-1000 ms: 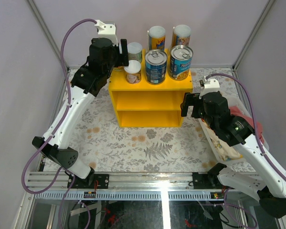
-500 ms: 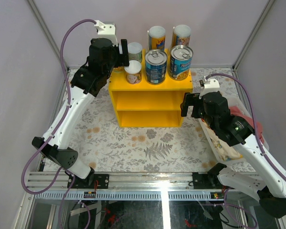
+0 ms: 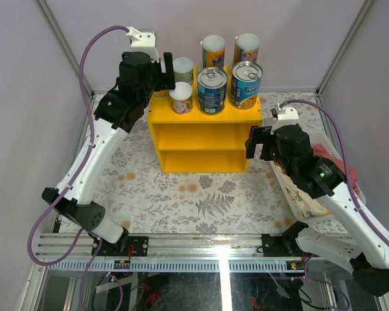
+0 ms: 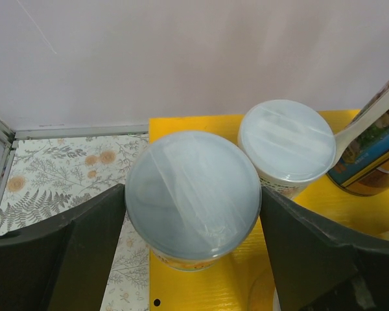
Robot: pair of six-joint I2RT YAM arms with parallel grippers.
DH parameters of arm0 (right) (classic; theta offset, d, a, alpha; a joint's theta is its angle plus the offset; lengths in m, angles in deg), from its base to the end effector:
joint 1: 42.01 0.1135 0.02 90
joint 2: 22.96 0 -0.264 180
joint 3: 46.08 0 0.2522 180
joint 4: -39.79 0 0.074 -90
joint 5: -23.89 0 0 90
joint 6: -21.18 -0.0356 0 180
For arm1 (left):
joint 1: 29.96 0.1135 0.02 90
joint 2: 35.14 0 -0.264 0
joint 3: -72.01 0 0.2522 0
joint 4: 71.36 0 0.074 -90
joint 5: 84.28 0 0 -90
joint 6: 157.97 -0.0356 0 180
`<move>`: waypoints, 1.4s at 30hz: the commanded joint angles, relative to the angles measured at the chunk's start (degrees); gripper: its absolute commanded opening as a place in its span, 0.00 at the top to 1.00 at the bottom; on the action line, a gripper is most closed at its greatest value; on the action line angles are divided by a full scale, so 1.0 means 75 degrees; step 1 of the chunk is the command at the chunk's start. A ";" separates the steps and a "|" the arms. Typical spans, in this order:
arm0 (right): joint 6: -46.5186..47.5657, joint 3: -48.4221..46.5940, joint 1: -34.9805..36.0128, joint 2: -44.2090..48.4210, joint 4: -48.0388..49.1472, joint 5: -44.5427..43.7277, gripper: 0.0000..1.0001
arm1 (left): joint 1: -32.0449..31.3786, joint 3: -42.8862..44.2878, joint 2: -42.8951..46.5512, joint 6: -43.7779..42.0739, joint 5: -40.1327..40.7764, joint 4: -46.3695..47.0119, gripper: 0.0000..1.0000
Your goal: Place and organize the canned foods onto the counter
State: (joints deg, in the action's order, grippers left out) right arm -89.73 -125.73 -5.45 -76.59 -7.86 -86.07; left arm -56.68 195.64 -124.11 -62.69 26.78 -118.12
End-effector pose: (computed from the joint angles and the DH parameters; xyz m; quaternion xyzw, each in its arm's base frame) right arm 0.1598 0.1034 0.3971 -0.0145 0.8204 0.1403 0.5541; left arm 0.2983 -0.1358 0.4984 0.0293 0.7726 -0.0337 0.6333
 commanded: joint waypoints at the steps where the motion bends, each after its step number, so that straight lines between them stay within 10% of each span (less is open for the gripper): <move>1: 0.0127 -0.0141 -0.0058 0.0036 0.0343 0.0065 0.01 | -0.0070 0.0061 0.0348 -0.0010 0.0122 0.0552 0.19; 30: 0.0535 -0.0650 -0.0058 0.0314 0.0115 -0.1335 0.01 | 0.0809 -0.0053 0.1846 0.1404 0.2360 0.0136 0.07; 42: 0.1117 -0.0497 -0.0058 0.0735 0.0023 -0.3231 0.01 | 0.2638 -0.3236 0.3052 0.2510 0.1487 -0.0012 0.01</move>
State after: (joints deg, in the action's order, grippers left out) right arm -83.83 -128.76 -5.54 -72.89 -8.84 -102.73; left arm -40.88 179.66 -105.42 -48.51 40.33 -119.26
